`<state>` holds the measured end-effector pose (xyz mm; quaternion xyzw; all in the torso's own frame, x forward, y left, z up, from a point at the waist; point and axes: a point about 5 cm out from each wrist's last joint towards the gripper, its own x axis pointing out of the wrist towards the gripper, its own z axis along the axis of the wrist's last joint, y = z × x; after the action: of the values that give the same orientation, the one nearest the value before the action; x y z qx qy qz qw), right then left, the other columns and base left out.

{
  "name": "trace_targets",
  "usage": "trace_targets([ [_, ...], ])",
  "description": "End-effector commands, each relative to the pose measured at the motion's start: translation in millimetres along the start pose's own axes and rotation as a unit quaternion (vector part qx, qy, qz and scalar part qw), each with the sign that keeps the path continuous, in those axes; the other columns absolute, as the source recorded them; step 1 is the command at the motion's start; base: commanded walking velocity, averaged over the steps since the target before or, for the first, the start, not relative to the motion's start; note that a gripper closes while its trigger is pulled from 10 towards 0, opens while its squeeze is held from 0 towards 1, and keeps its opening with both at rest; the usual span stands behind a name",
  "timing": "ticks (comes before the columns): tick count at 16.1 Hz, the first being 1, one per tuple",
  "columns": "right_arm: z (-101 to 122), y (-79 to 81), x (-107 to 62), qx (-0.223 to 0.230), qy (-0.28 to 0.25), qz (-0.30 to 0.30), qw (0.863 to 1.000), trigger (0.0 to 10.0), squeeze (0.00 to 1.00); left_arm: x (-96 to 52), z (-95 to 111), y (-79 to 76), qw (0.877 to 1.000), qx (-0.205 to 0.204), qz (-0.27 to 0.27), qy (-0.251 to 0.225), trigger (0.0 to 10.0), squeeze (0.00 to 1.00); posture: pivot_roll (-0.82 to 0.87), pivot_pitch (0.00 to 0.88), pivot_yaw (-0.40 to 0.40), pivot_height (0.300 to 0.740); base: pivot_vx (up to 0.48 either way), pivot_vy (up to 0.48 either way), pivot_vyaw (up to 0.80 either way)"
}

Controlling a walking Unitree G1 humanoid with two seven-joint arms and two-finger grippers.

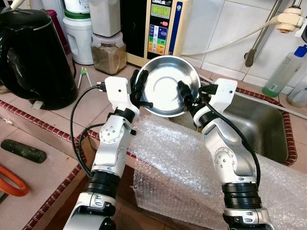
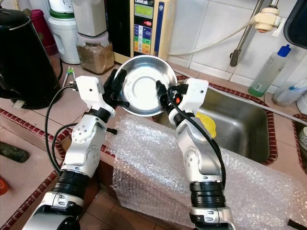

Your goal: Kitchen organization

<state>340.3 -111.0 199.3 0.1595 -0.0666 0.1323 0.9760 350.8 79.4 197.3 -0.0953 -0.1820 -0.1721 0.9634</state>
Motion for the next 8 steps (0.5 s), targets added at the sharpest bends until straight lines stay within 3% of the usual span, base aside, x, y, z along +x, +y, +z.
trace_targets([
  [1,3,-3.1,2.9,-0.004,-0.002,-0.011,1.0,0.0,0.0,1.7,4,-5.8,1.0,0.004,-0.013,-0.008,0.0,0.0,0.01,0.011,-0.063,0.74,0.0,0.0,0.0],
  [8,-7,-16.2,1.6,0.024,0.032,-0.055,0.998,0.0,0.0,2.8,6,-4.1,1.0,0.004,-0.008,-0.011,0.0,0.0,0.01,0.006,-0.064,0.74,0.0,0.0,0.0],
])
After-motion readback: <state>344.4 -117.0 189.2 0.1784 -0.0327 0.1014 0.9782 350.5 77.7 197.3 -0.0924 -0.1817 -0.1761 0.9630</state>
